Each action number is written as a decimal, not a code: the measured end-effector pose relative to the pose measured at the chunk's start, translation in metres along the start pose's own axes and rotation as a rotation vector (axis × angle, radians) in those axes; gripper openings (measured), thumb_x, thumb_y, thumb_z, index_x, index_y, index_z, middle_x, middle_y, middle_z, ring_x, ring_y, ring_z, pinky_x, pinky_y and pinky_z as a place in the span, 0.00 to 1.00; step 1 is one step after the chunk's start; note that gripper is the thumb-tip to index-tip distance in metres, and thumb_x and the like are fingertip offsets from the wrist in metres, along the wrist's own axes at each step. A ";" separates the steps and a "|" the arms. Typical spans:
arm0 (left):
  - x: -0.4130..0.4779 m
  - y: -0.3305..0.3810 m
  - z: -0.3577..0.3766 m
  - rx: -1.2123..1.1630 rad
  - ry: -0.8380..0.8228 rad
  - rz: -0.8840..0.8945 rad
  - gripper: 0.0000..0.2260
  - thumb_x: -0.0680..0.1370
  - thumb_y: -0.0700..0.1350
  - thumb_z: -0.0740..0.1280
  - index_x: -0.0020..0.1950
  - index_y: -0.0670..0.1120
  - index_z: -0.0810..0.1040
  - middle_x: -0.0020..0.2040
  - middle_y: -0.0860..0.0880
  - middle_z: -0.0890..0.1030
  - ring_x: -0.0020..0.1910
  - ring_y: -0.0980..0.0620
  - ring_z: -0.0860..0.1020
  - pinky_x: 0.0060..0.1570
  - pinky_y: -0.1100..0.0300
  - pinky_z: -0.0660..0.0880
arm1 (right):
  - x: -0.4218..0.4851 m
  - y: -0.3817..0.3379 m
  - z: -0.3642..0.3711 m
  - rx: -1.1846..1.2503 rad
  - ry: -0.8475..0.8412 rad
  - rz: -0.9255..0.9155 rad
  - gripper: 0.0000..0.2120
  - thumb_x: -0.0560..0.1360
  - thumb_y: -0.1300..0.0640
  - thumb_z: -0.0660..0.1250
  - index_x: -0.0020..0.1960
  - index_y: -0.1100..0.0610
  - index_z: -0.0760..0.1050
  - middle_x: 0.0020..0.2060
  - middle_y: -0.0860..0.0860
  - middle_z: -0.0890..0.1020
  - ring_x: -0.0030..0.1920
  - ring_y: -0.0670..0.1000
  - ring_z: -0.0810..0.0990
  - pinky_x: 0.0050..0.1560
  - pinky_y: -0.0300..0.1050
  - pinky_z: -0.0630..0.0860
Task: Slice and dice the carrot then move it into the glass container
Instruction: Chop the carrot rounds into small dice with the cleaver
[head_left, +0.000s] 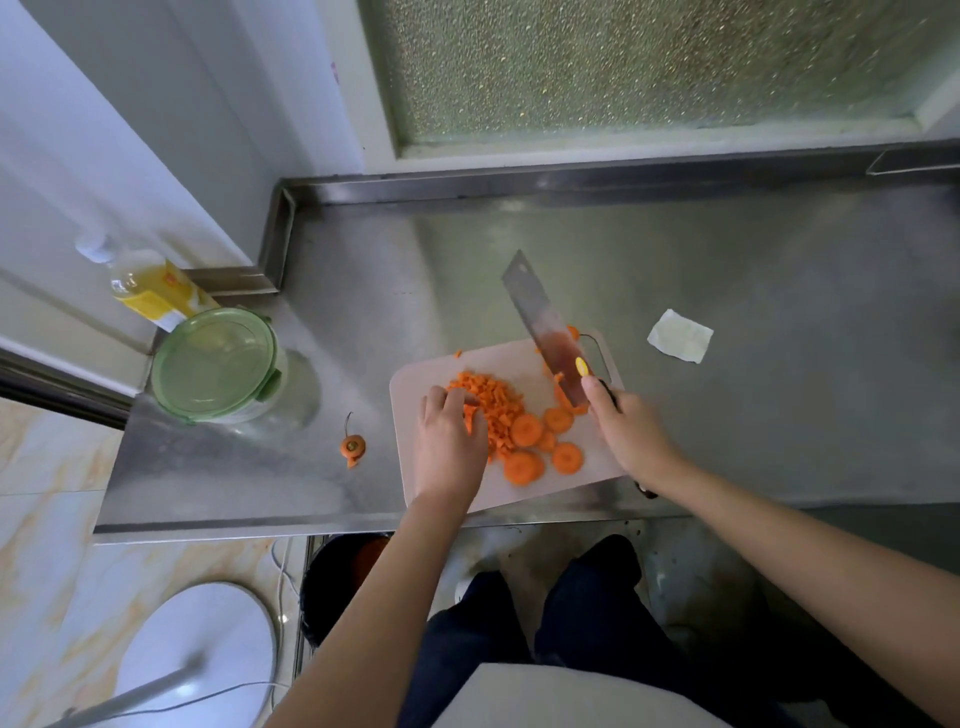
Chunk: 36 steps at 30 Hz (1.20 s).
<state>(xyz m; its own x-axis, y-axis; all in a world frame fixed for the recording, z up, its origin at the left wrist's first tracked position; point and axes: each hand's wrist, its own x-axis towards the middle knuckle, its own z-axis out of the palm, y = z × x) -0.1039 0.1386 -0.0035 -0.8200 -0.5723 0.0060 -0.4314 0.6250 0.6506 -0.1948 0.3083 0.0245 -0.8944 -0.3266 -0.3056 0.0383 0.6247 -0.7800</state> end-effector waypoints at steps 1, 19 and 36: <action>0.008 0.005 0.001 0.025 -0.031 0.027 0.06 0.75 0.38 0.65 0.51 0.40 0.77 0.49 0.44 0.74 0.51 0.45 0.71 0.48 0.59 0.66 | 0.004 0.003 -0.004 0.000 0.010 0.012 0.24 0.81 0.47 0.55 0.27 0.52 0.63 0.24 0.50 0.67 0.28 0.49 0.67 0.32 0.44 0.61; 0.106 0.074 0.066 0.604 -0.604 0.620 0.27 0.79 0.33 0.51 0.76 0.49 0.54 0.77 0.51 0.52 0.76 0.48 0.51 0.70 0.57 0.54 | 0.052 0.042 -0.048 0.103 0.092 0.139 0.25 0.80 0.41 0.54 0.27 0.51 0.63 0.21 0.47 0.65 0.24 0.49 0.64 0.30 0.42 0.58; 0.122 0.067 0.063 -0.004 -0.488 0.149 0.12 0.71 0.30 0.67 0.54 0.37 0.79 0.52 0.39 0.77 0.49 0.43 0.76 0.45 0.67 0.65 | 0.060 0.047 -0.050 0.075 0.077 0.174 0.25 0.80 0.42 0.55 0.30 0.56 0.62 0.22 0.52 0.65 0.23 0.51 0.64 0.29 0.43 0.59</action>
<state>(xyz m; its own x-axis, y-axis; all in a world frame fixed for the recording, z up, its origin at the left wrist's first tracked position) -0.2563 0.1436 -0.0072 -0.9532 -0.1611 -0.2559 -0.2953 0.6782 0.6730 -0.2694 0.3539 -0.0035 -0.9028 -0.1614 -0.3987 0.2257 0.6112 -0.7586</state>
